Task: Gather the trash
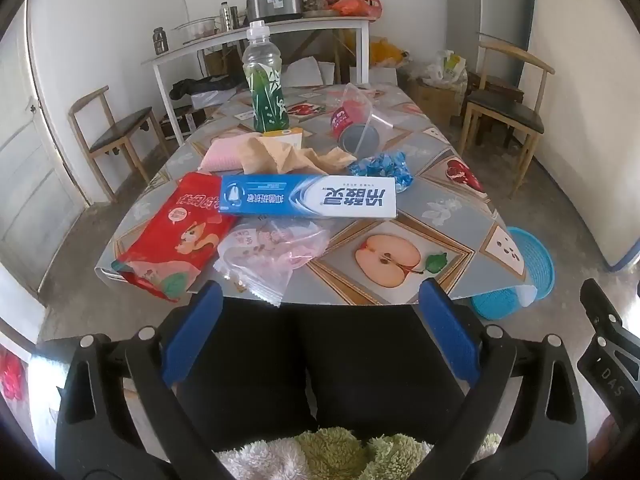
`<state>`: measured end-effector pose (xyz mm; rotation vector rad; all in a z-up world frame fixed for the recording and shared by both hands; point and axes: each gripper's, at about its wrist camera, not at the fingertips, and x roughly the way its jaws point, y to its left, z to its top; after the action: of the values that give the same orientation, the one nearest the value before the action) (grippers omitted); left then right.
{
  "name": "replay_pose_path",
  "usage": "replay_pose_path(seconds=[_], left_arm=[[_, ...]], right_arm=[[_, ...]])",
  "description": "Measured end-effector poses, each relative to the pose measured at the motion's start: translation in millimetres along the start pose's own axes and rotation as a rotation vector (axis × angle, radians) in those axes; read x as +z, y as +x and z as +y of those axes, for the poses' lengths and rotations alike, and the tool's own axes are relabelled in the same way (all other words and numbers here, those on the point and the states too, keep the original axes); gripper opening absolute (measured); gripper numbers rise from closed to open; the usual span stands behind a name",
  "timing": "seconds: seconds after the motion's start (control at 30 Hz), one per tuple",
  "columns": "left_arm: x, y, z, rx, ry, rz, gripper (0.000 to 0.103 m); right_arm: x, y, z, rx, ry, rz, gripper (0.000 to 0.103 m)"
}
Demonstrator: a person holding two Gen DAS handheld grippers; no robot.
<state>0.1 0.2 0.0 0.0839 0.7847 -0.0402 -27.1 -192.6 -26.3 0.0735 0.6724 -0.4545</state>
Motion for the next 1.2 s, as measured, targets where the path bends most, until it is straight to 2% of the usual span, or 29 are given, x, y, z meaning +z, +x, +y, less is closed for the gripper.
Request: replay_pose_path(seconds=[0.33,1.2], left_arm=[[2,-5,7,0.018,-0.014,-0.017,0.094],[0,1,12,0.030,-0.044,0.000,0.094]], right_arm=[[2,-2,3,0.004,-0.003,0.001,0.097],[-2,-2,6,0.008,-0.012,0.006,0.097]])
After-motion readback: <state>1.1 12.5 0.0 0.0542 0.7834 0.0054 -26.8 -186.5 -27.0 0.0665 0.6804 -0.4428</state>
